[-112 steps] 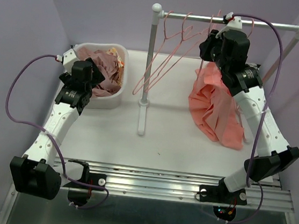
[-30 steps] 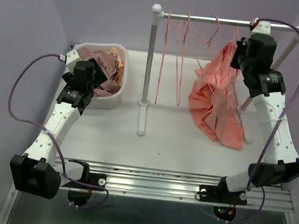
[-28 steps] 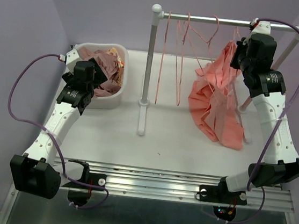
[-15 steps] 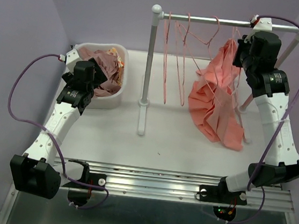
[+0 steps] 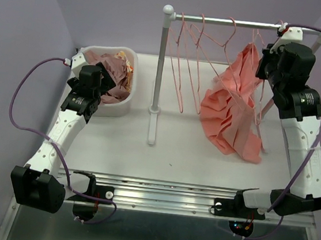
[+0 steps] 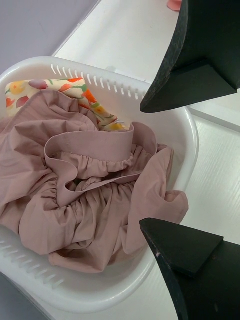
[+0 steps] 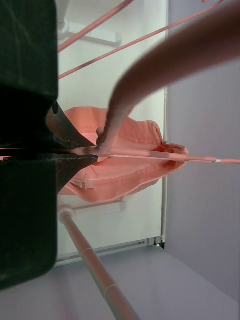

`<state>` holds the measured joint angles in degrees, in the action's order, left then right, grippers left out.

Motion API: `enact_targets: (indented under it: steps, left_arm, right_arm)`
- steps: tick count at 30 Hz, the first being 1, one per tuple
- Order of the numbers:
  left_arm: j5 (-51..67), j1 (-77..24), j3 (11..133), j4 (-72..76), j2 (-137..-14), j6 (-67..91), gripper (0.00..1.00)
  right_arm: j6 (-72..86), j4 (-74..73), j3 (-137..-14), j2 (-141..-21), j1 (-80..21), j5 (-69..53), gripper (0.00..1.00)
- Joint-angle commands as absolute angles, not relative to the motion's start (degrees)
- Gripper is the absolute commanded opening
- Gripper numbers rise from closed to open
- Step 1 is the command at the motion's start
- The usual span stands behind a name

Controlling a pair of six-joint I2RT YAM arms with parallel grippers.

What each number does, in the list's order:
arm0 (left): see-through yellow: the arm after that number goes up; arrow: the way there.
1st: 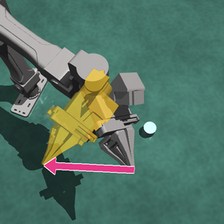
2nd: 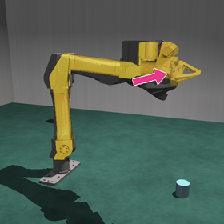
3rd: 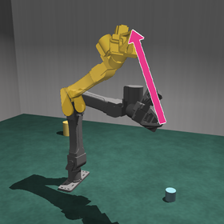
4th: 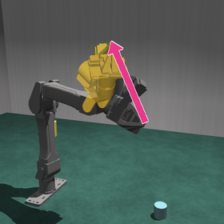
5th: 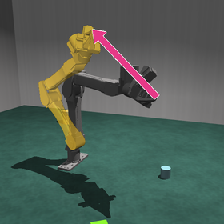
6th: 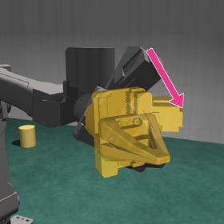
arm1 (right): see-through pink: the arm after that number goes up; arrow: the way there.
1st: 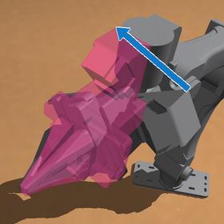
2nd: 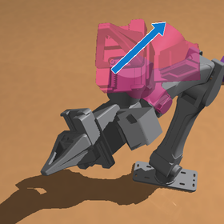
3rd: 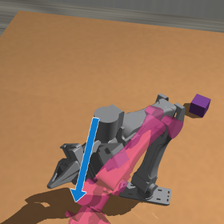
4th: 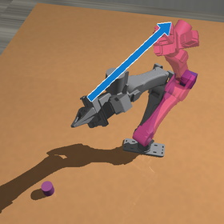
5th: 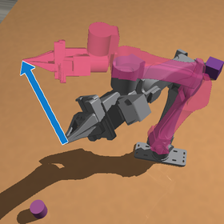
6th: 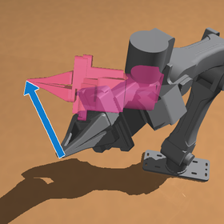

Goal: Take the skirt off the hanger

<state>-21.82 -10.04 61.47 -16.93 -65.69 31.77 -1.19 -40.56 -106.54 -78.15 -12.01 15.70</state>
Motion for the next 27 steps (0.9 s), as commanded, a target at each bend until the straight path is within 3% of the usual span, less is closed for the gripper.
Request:
enact_targets:
  steps: [1,9,18,27]
  left_arm:
    - [-21.27,-10.37,60.73,-15.12,-64.78,31.55,0.99]
    - [-18.2,-10.98,58.98,-14.85,-63.2,31.9,0.99]
    - [-16.17,-17.13,54.49,-15.03,-58.71,34.36,0.99]
    - [-10.91,-28.38,45.98,-10.47,-54.14,36.91,0.99]
  right_arm:
    - [1.83,-34.46,-103.28,-71.73,-11.69,13.88,0.01]
    - [9.31,-34.28,-86.7,-62.59,-11.69,19.25,0.01]
    - [15.91,-35.06,-67.6,-54.14,-11.69,13.28,0.01]
    - [20.92,-33.58,-55.56,-48.08,-11.69,-9.99,0.01]
